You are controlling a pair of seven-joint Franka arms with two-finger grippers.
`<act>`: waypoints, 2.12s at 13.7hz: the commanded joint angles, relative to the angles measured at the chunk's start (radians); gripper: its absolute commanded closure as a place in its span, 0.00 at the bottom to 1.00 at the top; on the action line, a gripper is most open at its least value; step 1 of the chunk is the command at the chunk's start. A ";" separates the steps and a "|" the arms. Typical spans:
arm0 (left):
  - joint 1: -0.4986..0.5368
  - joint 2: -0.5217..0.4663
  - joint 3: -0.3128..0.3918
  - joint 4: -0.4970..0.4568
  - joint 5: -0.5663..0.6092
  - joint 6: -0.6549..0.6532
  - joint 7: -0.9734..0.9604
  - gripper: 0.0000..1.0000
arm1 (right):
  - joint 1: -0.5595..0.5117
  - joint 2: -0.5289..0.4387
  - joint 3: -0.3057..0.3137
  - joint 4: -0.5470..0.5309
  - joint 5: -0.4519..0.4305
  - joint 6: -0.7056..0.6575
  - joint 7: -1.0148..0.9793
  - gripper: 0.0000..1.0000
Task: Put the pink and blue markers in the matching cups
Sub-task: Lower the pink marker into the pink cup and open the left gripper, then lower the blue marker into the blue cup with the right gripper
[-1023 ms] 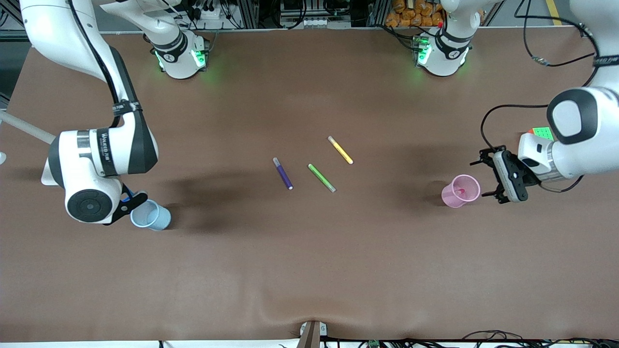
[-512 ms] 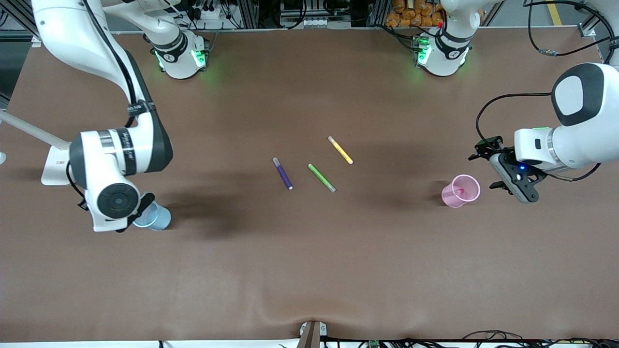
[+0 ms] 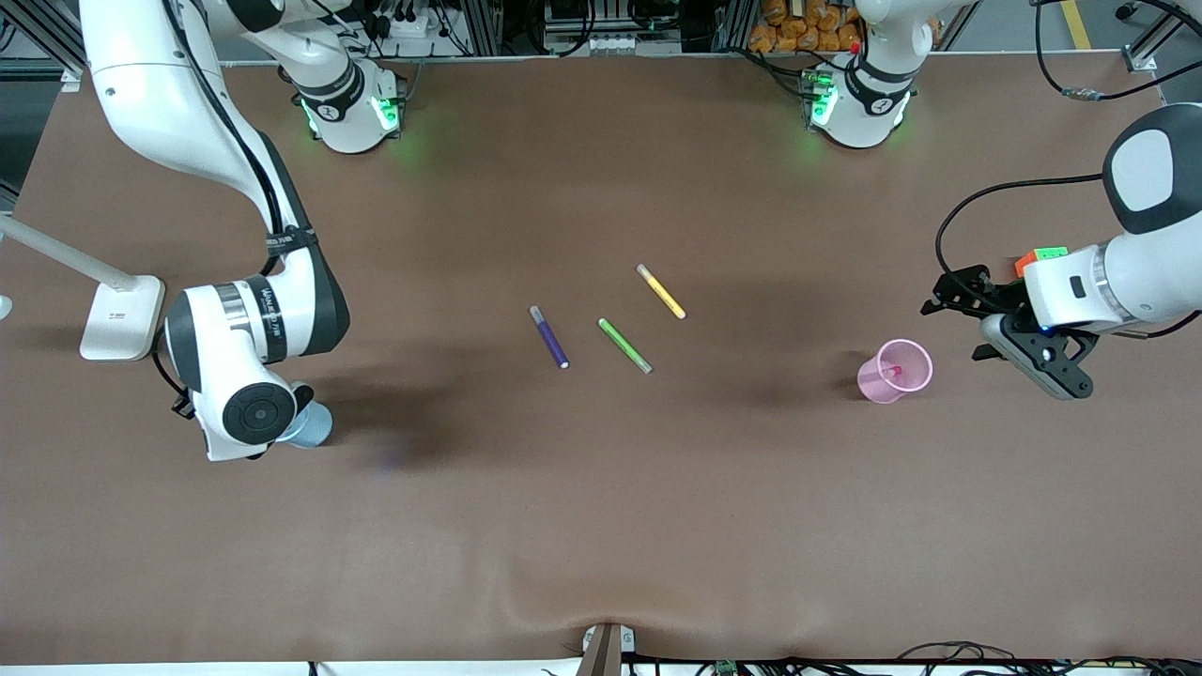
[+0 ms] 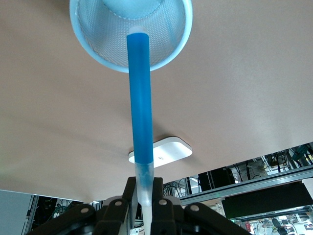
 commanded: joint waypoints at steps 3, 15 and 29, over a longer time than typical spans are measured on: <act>-0.002 0.001 -0.014 0.051 0.051 -0.055 -0.233 0.00 | -0.009 0.040 0.007 0.017 -0.009 0.018 -0.001 1.00; 0.007 -0.046 -0.054 0.096 0.159 -0.138 -0.529 0.00 | 0.002 0.092 0.007 0.017 -0.004 0.126 0.058 0.78; 0.032 -0.103 -0.066 0.170 0.292 -0.222 -0.744 0.00 | -0.058 -0.015 0.002 0.169 0.374 0.162 0.151 0.00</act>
